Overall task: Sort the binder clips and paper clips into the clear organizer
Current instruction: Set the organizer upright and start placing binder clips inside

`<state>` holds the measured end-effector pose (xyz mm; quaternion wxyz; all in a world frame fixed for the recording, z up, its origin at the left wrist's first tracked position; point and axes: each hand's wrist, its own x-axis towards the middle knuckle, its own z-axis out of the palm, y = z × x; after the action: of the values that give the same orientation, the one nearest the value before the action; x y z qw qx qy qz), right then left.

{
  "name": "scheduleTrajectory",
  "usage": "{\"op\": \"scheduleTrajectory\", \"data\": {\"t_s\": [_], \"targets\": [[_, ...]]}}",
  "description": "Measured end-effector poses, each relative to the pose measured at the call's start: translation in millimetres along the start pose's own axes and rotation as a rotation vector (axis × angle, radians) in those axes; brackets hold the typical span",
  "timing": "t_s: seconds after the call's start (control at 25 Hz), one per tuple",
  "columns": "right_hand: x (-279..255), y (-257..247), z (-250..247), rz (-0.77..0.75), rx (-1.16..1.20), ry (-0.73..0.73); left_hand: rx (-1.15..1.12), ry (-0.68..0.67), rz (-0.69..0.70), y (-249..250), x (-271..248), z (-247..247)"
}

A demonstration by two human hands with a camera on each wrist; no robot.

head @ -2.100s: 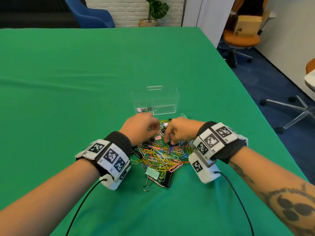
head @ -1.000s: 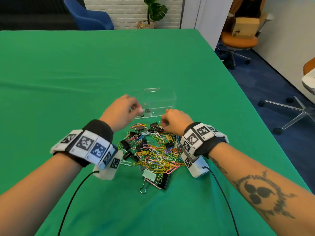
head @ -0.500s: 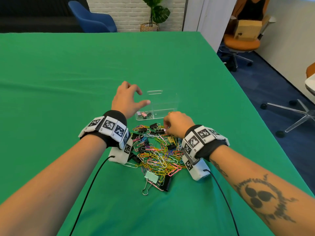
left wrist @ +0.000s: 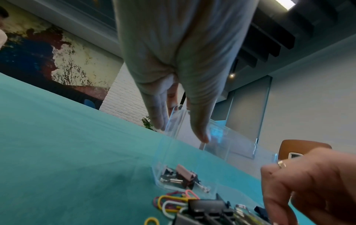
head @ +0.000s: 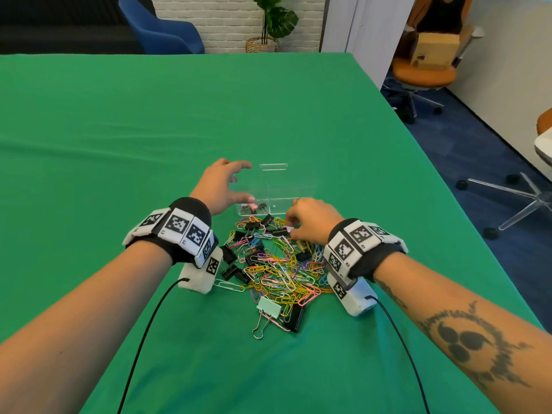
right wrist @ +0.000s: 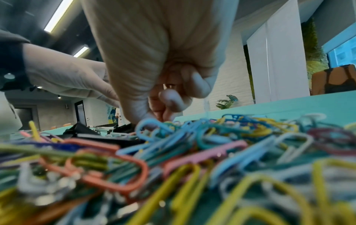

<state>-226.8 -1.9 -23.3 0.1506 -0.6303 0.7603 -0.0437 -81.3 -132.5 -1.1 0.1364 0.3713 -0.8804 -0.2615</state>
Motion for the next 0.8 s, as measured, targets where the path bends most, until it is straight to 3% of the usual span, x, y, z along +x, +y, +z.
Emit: {"op": "scheduleTrajectory", "data": {"t_s": [0.2, 0.36, 0.64, 0.8], "targets": [[-7, 3, 0, -0.002, -0.05, 0.048, -0.016, -0.022, -0.001, 0, -4, 0], [-13, 9, -1, 0.048, 0.105, 0.069, -0.023, -0.002, 0.0, 1, -7, 3], [-9, 5, 3, -0.003, 0.036, -0.046, -0.056, -0.013, -0.022, 1, -6, 2], [-9, 12, -8, 0.01, 0.179, -0.012, -0.079, -0.018, -0.018, 0, -5, 1]]}}
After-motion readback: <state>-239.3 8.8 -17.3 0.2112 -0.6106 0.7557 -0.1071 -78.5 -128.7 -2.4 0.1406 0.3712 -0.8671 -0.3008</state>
